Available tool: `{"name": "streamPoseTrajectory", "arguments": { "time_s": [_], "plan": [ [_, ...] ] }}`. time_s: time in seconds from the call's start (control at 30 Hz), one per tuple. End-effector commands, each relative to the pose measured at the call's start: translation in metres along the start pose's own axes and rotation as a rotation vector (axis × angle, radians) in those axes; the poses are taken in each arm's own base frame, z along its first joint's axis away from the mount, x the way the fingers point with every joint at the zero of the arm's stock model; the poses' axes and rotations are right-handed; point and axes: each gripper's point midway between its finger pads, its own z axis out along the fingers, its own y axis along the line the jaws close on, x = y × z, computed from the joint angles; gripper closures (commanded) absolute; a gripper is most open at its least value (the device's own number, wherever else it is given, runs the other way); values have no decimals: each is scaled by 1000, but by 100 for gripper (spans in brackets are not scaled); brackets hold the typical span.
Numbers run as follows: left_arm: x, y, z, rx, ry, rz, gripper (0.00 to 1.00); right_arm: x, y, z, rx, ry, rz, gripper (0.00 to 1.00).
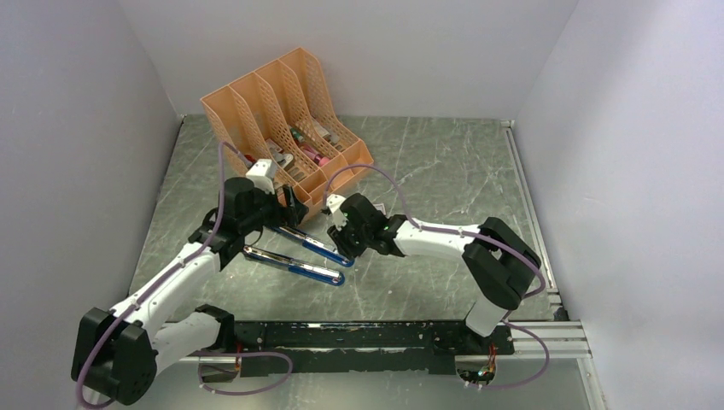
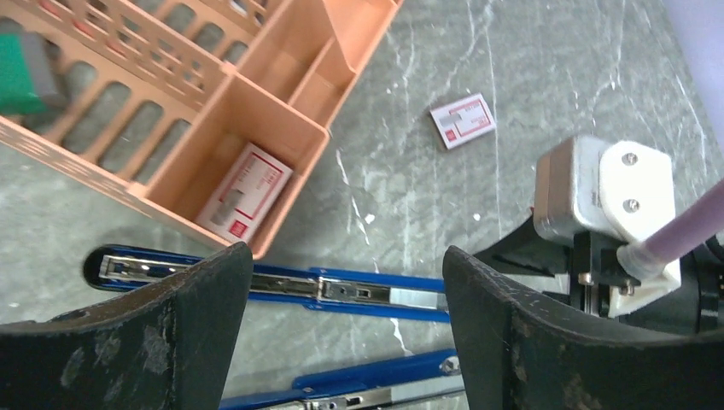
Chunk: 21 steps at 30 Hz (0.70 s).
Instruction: Load the staples into the stapler
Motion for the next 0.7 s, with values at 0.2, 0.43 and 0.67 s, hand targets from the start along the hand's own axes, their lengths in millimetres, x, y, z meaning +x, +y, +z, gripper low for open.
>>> {"name": "streamPoseTrajectory", "arguments": {
  "time_s": [0.2, 0.43, 0.67],
  "plan": [
    [30, -29, -2, 62, 9, -95, 31, 7, 3, -1, -26, -13, 40, 63],
    [50, -55, 1, 185, 44, -78, 41, 9, 6, -1, -45, -10, 50, 64],
    [75, -64, 11, 205, 104, -32, 43, 13, 6, -1, -42, -1, 62, 67]
  ]
}}
